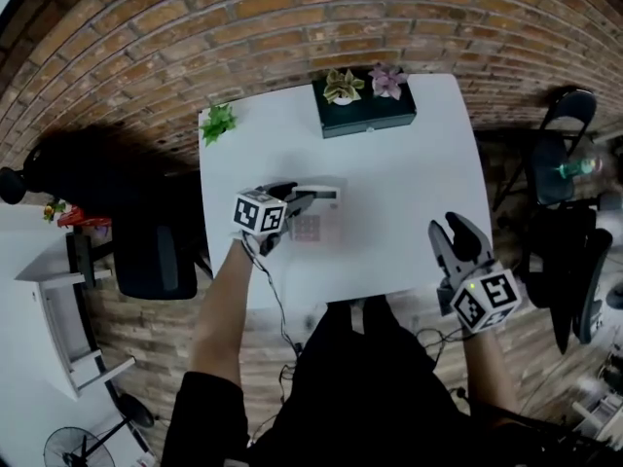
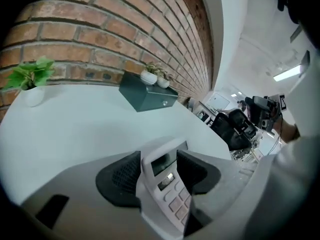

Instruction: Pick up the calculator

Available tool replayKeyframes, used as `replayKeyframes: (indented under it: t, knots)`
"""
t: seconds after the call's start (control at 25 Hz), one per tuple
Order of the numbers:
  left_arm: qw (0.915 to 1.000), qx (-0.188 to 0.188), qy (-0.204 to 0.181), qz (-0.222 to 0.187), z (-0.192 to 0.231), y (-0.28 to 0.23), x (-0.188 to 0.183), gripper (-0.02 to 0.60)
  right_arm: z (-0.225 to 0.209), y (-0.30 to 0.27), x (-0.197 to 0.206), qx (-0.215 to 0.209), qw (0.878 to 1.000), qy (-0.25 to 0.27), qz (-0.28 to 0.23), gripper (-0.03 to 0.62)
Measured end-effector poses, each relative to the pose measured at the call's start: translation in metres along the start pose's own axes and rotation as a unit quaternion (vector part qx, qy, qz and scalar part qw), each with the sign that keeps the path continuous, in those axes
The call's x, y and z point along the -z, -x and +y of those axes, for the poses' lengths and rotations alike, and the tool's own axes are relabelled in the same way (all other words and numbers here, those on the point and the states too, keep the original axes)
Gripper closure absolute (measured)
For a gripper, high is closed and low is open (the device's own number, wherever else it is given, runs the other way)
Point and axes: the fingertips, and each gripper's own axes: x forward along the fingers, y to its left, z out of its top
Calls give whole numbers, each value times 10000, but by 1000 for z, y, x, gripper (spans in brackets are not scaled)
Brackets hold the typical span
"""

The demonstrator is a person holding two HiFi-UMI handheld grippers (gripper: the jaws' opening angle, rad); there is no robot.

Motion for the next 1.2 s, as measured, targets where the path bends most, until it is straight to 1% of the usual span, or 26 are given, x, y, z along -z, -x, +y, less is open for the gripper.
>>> replayKeyframes:
  t: [0.12,0.2,0.32,0.4,0.64,0.84,1.04,1.2]
  knots:
    - [9997,145,-38,169,-5,-14,1,359,-3,3,4,24,9999,-128,10,444]
    - [9994,233,144,189,-5,-17,2,362,-4,5,5,27,9998,-179,-1,447]
    - [9980,347,494,190,-7,-13,6,386,-3,6,4,7,9998,-177,-8,450]
    - [9974,403,582,167,-10,-7,10,408,-1,6,2,-42,9998,-176,-28,450]
    - [9970,326,688,-137,-22,15,16,472,1,7,2,-197,9996,-202,-21,461]
    - [9963,311,721,-339,-39,32,16,517,13,6,-1,-373,9992,-169,-41,468]
    - [9925,136,984,-719,-57,44,8,529,25,9,-6,-544,9984,-126,-90,473]
    - [9898,-39,979,-1036,-73,52,4,531,30,12,-9,-614,9980,-72,-110,479]
